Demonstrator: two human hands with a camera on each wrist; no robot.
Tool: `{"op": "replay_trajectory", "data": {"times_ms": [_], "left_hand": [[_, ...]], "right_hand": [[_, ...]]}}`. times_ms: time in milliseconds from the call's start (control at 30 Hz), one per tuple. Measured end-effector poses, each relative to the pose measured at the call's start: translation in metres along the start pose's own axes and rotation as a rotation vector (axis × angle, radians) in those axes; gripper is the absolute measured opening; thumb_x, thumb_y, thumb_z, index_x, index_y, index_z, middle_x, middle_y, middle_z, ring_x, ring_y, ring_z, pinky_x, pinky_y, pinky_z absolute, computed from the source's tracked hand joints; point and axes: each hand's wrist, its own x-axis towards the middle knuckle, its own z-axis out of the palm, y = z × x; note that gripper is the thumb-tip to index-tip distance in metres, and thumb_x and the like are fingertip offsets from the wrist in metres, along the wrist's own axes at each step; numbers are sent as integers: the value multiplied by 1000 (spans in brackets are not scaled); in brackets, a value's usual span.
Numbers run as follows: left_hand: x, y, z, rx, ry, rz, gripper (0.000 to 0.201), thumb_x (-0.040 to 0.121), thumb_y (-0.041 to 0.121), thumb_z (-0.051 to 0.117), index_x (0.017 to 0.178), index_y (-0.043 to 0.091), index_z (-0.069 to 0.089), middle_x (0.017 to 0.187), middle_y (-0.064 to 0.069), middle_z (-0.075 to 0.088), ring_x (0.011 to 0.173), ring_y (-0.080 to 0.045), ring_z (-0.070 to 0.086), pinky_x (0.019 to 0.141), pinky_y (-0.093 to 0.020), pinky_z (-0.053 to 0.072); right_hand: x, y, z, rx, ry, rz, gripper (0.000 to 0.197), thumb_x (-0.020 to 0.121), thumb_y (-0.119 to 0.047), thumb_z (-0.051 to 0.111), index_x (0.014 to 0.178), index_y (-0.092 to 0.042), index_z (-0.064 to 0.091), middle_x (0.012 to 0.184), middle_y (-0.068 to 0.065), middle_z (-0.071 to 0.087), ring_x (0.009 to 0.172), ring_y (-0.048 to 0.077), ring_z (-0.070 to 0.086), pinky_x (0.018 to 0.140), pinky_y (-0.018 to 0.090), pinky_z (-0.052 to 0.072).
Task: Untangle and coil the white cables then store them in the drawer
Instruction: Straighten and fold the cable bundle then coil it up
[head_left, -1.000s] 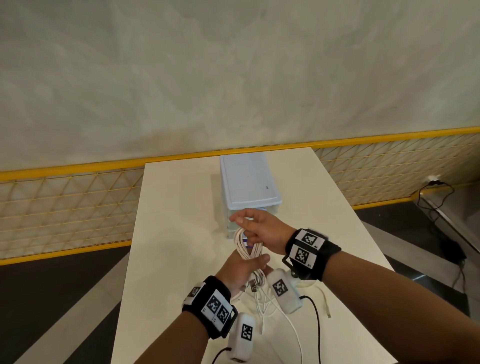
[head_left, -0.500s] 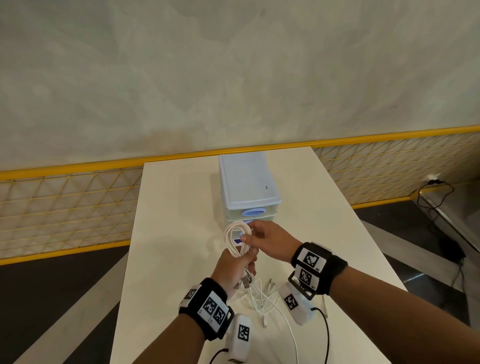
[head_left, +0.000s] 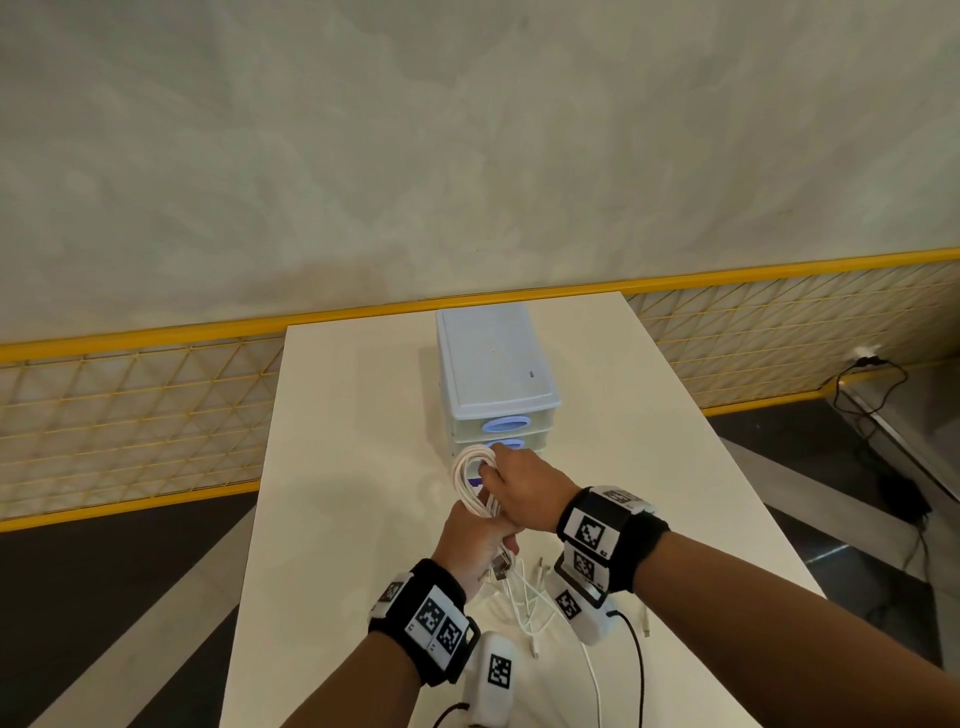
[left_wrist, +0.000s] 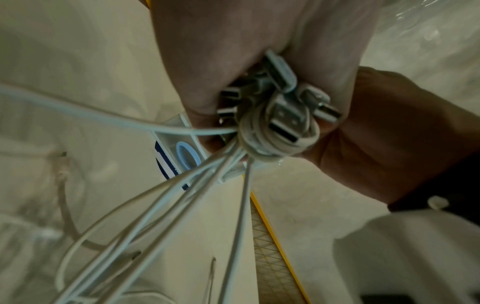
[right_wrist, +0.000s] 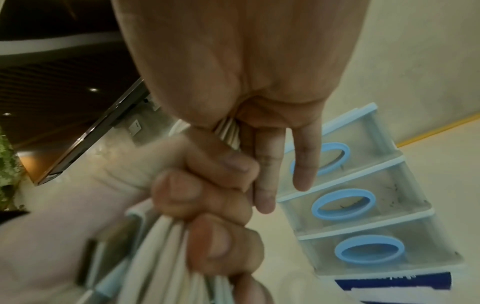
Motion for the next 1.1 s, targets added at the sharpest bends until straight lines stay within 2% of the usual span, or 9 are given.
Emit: {"op": "replay_trajectory", "data": {"times_ms": [167,267,333,433,500,600,767,900,1100], "left_hand": [[3,3,-12,-37,50,-25,5,66,2,62,64,6,61,46,-11,49,43,-23,46,41,-22,30],[6,8,-19,-125,45,6,7,59,7,64,56,5,58,49,-11,51,45,-23,48,40,-20,33],[7,8,-21,-120,38,43,13,62,12,69,55,6,60,49,-10,54,46,-21,52,45,-23,39],[8,7,-23,-168,11,83,25,67,13,68,64,-10,59,56,-19,58,52,-27,56,48,-24,43],[9,8,-24,-197,-35,103,26,69,10,67,63,-14,57,58,-20,59,55,-28,58,50,-25,45],[12,5,-27,-242,-51,113,27,65,12,75,62,2,50,55,-11,48,53,-20,53,55,-28,46],[9,4,-25,-229,-23,72,32,61,18,77,62,6,48,47,-4,42,47,-19,45,53,-28,42],[7,9,-21,-177,15,94,28,65,13,71,53,8,47,42,-4,39,41,-22,45,48,-26,41],[9,17,-28,-179,49,65,29,63,10,69,46,14,46,39,-3,38,40,-20,43,51,-27,41]], "right_hand": [[-19,5,-7,541,-210,41,35,96,-35,46,124,-14,45,103,2,62,86,6,58,79,13,46],[-27,22,13,544,-335,14,53,79,-46,64,124,-24,46,105,1,59,96,13,57,100,37,48],[-31,24,23,419,-329,-43,40,79,-50,62,113,-33,49,103,3,62,90,11,55,91,38,49],[-34,13,14,374,-274,-103,10,89,-33,59,91,-33,49,74,-24,59,65,-6,48,70,14,40],[-33,13,15,346,-232,-140,10,90,-31,59,92,-24,52,68,-18,52,60,-3,44,66,14,37],[-31,16,21,278,-216,-146,30,90,-37,56,108,-13,51,79,-7,50,69,7,45,73,23,41],[-33,21,29,356,-255,-129,16,89,-38,58,87,-36,42,79,-10,45,71,7,41,70,24,39],[-38,26,30,408,-433,-8,56,77,-41,72,122,-29,43,105,-2,60,93,10,56,90,27,45],[-40,35,44,235,-355,138,14,93,-25,45,92,-22,59,51,-9,58,50,6,54,70,30,49]]}}
